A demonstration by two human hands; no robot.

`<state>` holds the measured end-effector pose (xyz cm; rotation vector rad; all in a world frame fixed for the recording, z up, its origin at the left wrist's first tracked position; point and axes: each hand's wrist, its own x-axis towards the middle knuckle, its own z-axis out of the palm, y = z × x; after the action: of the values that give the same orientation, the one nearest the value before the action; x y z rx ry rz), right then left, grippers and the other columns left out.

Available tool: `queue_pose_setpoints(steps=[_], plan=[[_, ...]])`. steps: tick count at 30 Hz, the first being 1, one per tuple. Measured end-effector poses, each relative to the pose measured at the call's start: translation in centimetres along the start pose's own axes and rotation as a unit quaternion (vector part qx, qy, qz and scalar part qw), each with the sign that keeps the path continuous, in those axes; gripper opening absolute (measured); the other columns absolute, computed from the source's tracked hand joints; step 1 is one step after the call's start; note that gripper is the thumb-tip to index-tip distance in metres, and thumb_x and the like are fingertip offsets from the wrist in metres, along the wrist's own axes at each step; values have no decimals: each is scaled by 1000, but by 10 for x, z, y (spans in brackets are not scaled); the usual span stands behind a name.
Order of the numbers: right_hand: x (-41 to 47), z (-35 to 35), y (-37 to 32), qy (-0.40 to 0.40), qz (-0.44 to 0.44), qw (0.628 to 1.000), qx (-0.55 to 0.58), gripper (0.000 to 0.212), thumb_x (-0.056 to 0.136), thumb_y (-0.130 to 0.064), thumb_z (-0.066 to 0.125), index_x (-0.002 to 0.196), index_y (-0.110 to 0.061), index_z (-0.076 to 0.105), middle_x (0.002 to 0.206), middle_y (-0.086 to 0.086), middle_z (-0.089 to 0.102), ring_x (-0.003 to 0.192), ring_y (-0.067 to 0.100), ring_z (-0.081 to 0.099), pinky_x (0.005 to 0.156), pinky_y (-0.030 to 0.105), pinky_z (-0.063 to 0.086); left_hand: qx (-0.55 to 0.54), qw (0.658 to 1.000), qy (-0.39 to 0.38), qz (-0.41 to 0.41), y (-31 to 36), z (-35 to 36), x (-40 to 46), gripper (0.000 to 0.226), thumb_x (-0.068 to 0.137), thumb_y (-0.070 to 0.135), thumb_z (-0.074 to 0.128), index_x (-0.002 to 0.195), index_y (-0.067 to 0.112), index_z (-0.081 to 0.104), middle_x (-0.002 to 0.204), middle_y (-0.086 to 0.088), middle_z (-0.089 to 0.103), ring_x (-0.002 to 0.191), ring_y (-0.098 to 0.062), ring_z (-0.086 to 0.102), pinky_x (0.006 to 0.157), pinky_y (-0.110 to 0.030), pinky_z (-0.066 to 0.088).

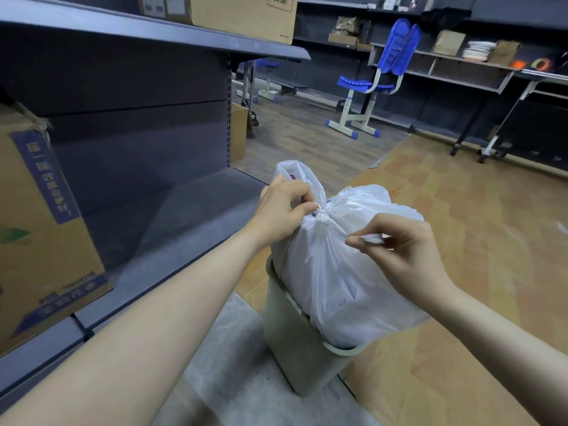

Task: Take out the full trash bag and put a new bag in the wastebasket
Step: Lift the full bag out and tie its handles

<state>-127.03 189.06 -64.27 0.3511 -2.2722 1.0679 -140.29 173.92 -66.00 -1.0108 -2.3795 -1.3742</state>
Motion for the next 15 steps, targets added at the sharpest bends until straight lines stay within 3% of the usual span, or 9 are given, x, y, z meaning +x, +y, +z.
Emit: queue_pose_setpoints(steps=[3, 5, 7, 10, 12, 15], plan=[[2, -1, -5, -8, 73, 996, 57, 18, 72, -20, 78, 60, -22, 65, 59, -8, 66, 56, 7, 58, 55, 15, 48, -14, 1000, -5, -9, 0, 0, 1, 12, 84, 14, 64, 72, 12, 63, 78, 0, 63, 90, -18, 46, 82, -35, 40], [7, -5, -8, -32, 107, 992, 63, 19, 78, -8, 72, 62, -11, 63, 58, -10, 65, 56, 2, 58, 58, 12, 50, -23, 999, -28, -6, -1, -4, 0, 12, 86, 15, 63, 74, 14, 64, 81, 0, 62, 90, -18, 46, 80, -30, 38], [13, -11, -9, -65, 130, 989, 34, 19, 85, -7, 64, 67, -10, 61, 59, -9, 63, 56, 1, 58, 57, 15, 51, 5, 998, -65, 14, -4, -8, -2, 11, 90, 19, 58, 81, 17, 64, 85, 3, 62, 93, -15, 43, 86, -32, 36], [19, -16, -6, -100, 161, 980, -61, 23, 93, -7, 52, 75, -18, 60, 59, -9, 59, 55, 1, 58, 55, 19, 47, 40, 992, -112, 36, -2, -15, -6, 13, 95, 21, 52, 91, 22, 64, 84, 15, 57, 93, -10, 36, 94, -32, 28], [19, -12, -10, -107, 128, 970, -175, 26, 95, -9, 45, 77, -21, 58, 66, -10, 59, 62, 6, 58, 60, 24, 44, 51, 989, -132, 45, -2, -19, -5, 12, 95, 23, 52, 97, 24, 64, 80, 22, 52, 94, -11, 36, 94, -32, 25], [16, -2, -17, -120, 62, 914, -382, 36, 96, -37, 35, 75, -16, 56, 74, -4, 60, 71, 18, 52, 53, 26, 32, 55, 986, -150, 52, -2, -20, -5, 14, 95, 24, 53, 102, 24, 65, 77, 24, 48, 93, -13, 37, 93, -31, 25]])
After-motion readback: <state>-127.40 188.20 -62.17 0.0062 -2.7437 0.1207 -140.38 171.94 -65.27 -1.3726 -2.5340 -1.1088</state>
